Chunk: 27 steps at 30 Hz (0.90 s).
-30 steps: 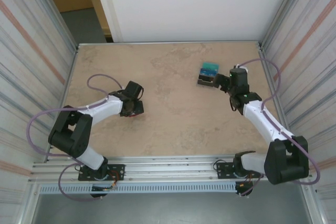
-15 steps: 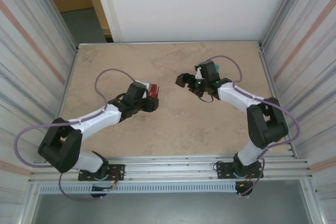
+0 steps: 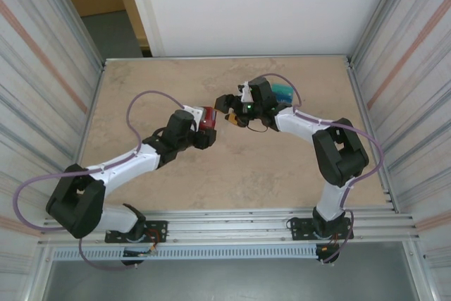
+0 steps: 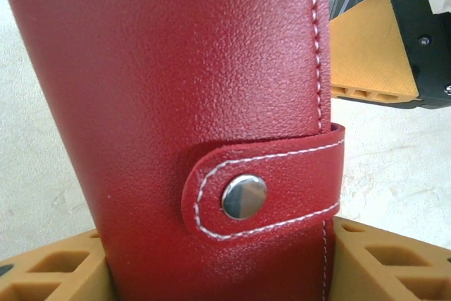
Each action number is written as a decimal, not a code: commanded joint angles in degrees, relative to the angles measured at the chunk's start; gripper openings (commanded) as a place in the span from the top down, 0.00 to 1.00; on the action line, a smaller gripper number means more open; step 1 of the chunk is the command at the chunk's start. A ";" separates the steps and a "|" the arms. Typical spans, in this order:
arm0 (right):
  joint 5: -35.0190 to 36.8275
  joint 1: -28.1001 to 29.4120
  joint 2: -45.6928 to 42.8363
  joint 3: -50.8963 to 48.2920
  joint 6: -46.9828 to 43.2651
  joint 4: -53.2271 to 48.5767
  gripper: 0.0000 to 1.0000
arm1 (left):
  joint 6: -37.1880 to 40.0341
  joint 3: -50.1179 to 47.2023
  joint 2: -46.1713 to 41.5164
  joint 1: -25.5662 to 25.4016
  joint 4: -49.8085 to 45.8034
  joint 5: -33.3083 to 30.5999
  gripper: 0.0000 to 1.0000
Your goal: Take the credit cards out of the card holder
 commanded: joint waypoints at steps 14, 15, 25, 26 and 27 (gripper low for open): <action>9.92 3.35 -10.55 -2.23 -4.03 -4.61 0.14 | 1.98 -0.31 -1.87 -0.79 5.53 2.94 0.38; 9.64 3.78 -9.91 -1.77 -4.19 -4.97 0.14 | 2.01 -0.24 -2.00 -0.79 5.60 3.09 0.38; 7.39 4.95 -6.05 0.01 -3.43 -3.21 0.42 | 2.42 -0.77 -3.77 -0.83 5.96 4.20 0.35; 7.26 4.96 -6.10 0.04 -3.60 -3.17 0.48 | 2.34 -0.99 -3.93 -0.87 6.14 4.29 0.34; 7.08 4.87 -5.99 0.12 -3.62 -3.12 0.54 | 2.34 -1.08 -4.08 -0.80 6.36 4.43 0.33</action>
